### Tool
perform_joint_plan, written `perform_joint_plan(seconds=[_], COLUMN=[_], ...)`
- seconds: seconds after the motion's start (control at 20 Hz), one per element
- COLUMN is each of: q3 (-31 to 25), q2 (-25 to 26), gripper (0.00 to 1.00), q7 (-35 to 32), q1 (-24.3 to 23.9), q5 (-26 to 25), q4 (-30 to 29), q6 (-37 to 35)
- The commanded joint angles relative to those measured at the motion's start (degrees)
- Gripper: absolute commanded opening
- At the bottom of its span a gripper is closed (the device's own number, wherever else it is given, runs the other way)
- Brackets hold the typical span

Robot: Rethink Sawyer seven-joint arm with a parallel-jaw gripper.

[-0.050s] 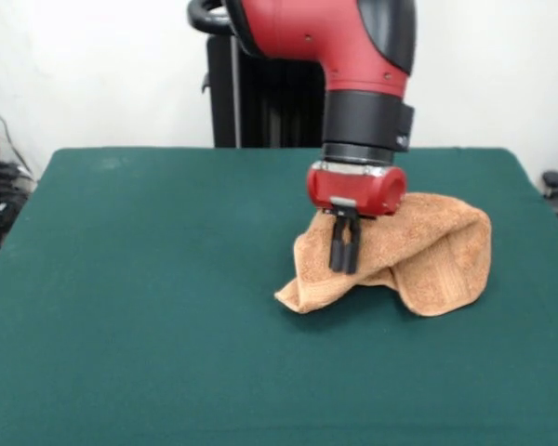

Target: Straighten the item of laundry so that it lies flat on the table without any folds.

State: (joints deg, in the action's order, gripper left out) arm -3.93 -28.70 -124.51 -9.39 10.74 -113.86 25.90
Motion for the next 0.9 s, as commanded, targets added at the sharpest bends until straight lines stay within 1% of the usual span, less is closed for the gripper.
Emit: perform_joint_plan(seconds=[0.05,0.1,0.25,0.4,0.55,0.65,0.7,0.9], q3=[-3.5,-2.8,-0.8,1.5,2.6,4.5,5.4,14.5], q2=[1.4,1.6,1.7,0.8,0.8,1.0,1.0,0.1], gripper=[1.00,1.00,1.00,1.00,1.00,1.00,1.00,1.00], q7=[-9.2,-8.7,-11.7,-11.8,-11.8,-9.8,-8.3,-1.2], q1=[4.3,4.7,6.3,8.3,9.3,10.6,11.1,17.8], q5=[-1.5,-1.4,1.9,4.7,6.2,8.0,8.9,18.6], q4=[1.6,2.1,1.7,1.1,0.9,1.8,2.3,2.3], q6=[2.9,2.9,7.5,7.9,8.8,8.5,6.7,1.3])
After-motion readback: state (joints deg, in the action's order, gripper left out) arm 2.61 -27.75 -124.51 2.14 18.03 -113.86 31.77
